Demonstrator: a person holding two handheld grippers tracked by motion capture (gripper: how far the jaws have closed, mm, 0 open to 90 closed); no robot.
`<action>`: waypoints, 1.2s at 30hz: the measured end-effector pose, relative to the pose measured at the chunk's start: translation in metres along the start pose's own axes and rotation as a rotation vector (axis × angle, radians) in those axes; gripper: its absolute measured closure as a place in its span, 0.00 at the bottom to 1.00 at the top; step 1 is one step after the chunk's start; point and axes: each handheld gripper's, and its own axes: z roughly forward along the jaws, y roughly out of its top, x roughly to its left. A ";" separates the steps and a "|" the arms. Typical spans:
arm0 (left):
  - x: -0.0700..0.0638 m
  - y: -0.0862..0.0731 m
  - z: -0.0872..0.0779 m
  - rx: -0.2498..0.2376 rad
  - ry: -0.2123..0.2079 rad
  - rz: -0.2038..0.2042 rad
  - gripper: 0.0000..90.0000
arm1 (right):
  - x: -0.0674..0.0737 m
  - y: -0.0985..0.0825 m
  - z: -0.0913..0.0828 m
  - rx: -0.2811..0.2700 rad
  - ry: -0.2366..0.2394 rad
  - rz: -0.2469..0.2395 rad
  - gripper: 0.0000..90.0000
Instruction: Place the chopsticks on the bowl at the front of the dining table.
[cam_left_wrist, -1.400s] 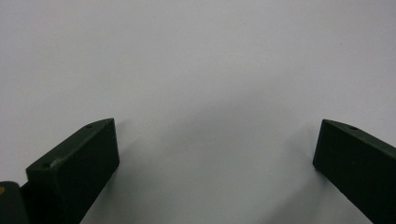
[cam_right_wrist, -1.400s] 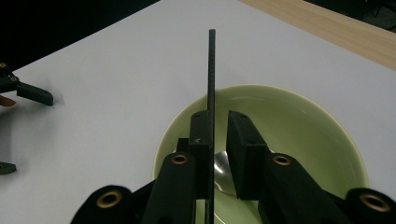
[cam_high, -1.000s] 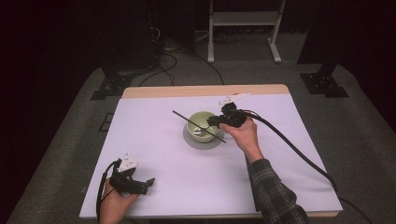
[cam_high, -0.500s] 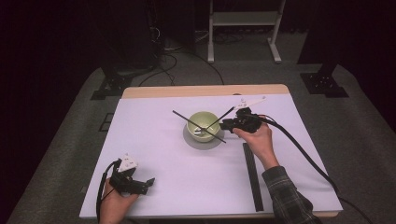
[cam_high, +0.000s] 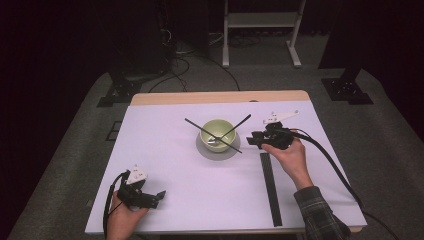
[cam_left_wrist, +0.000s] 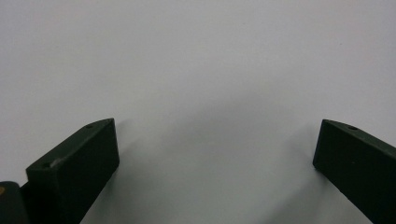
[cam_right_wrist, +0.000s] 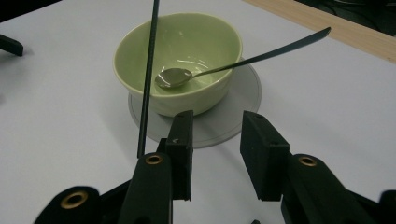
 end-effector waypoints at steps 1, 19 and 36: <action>0.000 0.000 0.000 0.000 0.000 0.000 0.00 | 0.000 -0.002 -0.001 -0.005 0.001 0.001 0.71; 0.000 0.000 0.000 -0.001 -0.001 -0.002 0.00 | -0.004 -0.033 -0.029 0.031 -0.066 0.003 0.65; 0.000 0.000 0.000 -0.002 -0.001 -0.005 0.00 | -0.005 -0.077 -0.049 0.002 -0.091 0.054 0.60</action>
